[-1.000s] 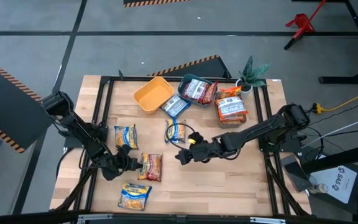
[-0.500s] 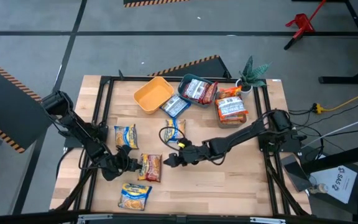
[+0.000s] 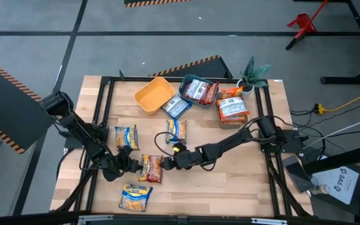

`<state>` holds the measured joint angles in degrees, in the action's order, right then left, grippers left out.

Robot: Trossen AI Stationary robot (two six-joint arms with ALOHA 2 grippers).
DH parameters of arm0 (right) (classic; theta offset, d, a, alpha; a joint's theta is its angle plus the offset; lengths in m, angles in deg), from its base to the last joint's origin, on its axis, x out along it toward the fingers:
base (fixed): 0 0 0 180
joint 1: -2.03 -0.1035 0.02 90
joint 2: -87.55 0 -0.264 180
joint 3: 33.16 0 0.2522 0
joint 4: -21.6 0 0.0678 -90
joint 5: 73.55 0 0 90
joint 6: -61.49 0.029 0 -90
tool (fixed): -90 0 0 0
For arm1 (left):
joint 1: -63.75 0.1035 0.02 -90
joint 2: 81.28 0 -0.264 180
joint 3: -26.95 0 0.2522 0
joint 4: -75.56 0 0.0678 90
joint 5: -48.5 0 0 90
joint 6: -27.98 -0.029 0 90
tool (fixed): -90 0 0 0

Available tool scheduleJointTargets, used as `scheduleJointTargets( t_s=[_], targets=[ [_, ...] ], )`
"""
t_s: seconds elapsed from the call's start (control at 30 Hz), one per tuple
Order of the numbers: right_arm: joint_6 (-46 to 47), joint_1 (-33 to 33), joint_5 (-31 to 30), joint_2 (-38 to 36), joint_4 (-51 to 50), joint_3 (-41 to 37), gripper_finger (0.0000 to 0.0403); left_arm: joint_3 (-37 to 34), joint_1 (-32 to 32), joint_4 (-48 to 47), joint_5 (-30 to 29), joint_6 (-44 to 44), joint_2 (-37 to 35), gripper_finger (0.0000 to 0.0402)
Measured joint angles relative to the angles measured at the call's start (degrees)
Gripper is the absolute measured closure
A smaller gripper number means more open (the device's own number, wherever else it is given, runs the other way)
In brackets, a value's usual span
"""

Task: Sort Maruchan noodles
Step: Put the red noodle pack into the blue bin

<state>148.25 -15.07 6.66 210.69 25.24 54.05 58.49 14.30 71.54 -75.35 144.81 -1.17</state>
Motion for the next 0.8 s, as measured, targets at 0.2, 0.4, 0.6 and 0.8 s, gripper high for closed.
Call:
scheduleJointTargets(
  t_s=[0.2, 0.4, 0.6, 0.8],
  targets=[
    [0.14, 0.71, 1.46, 3.14, -0.38, 3.04, 0.0118, 0.00, 0.00, -0.02, 0.00, 0.00, 0.00, 0.0401],
    [0.02, 1.84, 0.31, 4.30, -0.47, 5.70, 0.0118, 0.00, 0.00, 0.00, 0.01, -0.02, 0.00, 0.0401],
    [0.63, 2.18, -0.06, 4.33, -0.93, 5.85, 0.0118, 0.00, 0.00, -0.02, 0.00, -0.44, 0.00, 0.0401],
    [2.91, 1.48, 2.38, 6.27, -0.14, 6.05, 0.0118, 0.00, 0.00, -0.03, 0.00, -0.45, 0.00, 0.0402]
  ],
)
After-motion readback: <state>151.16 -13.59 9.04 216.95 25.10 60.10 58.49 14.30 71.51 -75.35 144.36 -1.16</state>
